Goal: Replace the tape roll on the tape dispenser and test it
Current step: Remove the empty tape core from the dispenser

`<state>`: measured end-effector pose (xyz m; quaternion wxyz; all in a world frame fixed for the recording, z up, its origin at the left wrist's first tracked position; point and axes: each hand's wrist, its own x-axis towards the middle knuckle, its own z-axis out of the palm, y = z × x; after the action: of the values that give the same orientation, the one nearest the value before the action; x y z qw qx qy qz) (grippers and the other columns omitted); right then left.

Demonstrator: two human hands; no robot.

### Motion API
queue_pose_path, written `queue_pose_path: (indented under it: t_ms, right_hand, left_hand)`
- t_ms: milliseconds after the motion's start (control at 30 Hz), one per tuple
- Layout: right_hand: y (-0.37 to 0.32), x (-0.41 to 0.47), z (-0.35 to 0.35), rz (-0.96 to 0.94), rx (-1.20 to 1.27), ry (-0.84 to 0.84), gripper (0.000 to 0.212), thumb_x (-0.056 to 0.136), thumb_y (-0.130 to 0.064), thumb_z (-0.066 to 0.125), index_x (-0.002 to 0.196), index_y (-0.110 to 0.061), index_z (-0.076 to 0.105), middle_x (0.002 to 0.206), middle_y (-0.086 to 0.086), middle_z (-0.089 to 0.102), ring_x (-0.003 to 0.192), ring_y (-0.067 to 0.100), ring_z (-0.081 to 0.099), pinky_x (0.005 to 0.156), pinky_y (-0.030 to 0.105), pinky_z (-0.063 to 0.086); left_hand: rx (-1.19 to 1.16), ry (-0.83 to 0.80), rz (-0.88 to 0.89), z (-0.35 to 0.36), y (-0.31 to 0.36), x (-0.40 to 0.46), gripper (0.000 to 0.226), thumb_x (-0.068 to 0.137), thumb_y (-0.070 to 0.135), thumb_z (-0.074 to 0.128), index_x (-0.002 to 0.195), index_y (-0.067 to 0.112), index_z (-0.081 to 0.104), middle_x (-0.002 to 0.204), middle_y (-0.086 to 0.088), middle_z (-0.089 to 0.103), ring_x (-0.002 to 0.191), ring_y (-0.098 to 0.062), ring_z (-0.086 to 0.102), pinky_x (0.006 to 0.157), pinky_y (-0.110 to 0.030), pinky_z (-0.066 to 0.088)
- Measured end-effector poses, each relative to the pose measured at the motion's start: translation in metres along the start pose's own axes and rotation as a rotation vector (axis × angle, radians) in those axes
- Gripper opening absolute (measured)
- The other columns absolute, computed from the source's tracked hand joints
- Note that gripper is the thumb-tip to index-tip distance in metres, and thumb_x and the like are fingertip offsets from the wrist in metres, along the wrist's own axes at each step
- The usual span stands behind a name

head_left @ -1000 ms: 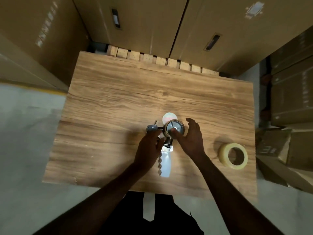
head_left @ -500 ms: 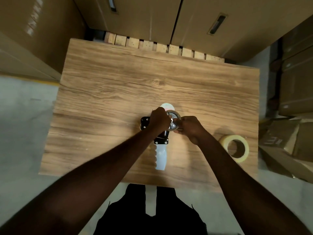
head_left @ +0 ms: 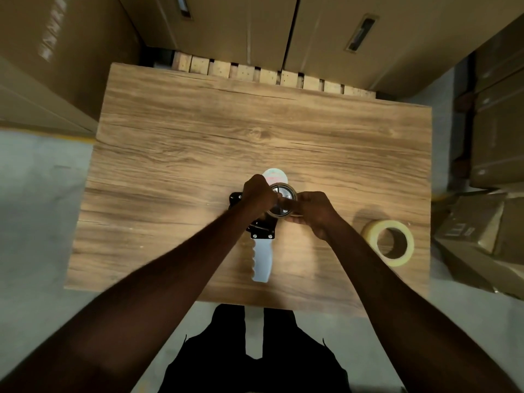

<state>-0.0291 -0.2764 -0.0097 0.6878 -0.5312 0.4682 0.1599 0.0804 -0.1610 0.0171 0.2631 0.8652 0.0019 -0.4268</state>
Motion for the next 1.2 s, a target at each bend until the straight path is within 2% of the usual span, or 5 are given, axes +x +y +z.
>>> queue_pose_path:
  t_ms: [233, 400, 800, 900, 1200]
  right_hand:
    - [0.003, -0.001, 0.002, 0.006, 0.071, 0.106, 0.024, 0.078, -0.008, 0.093, 0.080, 0.007, 0.074, 0.098, 0.029, 0.076, 0.093, 0.036, 0.076, 0.092, 0.051, 0.065]
    - [0.008, 0.000, 0.003, -0.002, 0.126, 0.186, 0.036, 0.069, -0.007, 0.098, 0.088, 0.012, 0.074, 0.089, 0.027, 0.073, 0.085, 0.032, 0.075, 0.073, 0.040, 0.067]
    - [0.008, 0.001, 0.010, -0.129, -0.150, 0.376, 0.028, 0.076, -0.016, 0.090, 0.072, -0.016, 0.062, 0.074, 0.009, 0.069, 0.064, 0.024, 0.065, 0.054, 0.036, 0.058]
    - [-0.008, -0.008, -0.011, -0.146, -0.074, 0.308, 0.035, 0.066, -0.024, 0.098, 0.071, -0.018, 0.064, 0.067, 0.008, 0.069, 0.065, 0.026, 0.068, 0.070, 0.054, 0.065]
    - [-0.077, 0.000, -0.140, -0.194, -0.147, 0.555, 0.044, 0.069, -0.028, 0.100, 0.076, -0.017, 0.058, 0.077, 0.010, 0.064, 0.056, 0.020, 0.066, 0.050, 0.037, 0.064]
  left_hand:
    - [0.023, -0.058, -0.053, -0.009, 0.007, -0.001, 0.064, 0.070, 0.021, 0.088, 0.121, -0.001, 0.055, 0.120, -0.019, 0.067, 0.103, -0.038, 0.070, 0.082, -0.041, 0.061]
    - [0.034, -0.036, -0.069, -0.015, 0.011, -0.001, 0.065, 0.068, 0.021, 0.090, 0.119, 0.000, 0.057, 0.116, -0.017, 0.068, 0.092, -0.030, 0.070, 0.041, -0.024, 0.042]
    - [0.063, 0.193, 0.025, 0.004, 0.013, -0.014, 0.048, 0.074, 0.022, 0.081, 0.113, 0.006, 0.059, 0.120, -0.014, 0.067, 0.109, -0.033, 0.066, 0.081, -0.034, 0.052]
    - [0.030, 0.224, 0.163, 0.000, 0.023, -0.016, 0.049, 0.071, 0.032, 0.082, 0.109, 0.010, 0.062, 0.118, -0.007, 0.065, 0.112, -0.025, 0.063, 0.080, -0.029, 0.046]
    - [-0.254, 0.116, 0.497, 0.025, 0.062, -0.046, 0.052, 0.067, 0.036, 0.091, 0.104, 0.008, 0.066, 0.092, -0.001, 0.065, 0.082, -0.013, 0.061, 0.075, -0.025, 0.049]
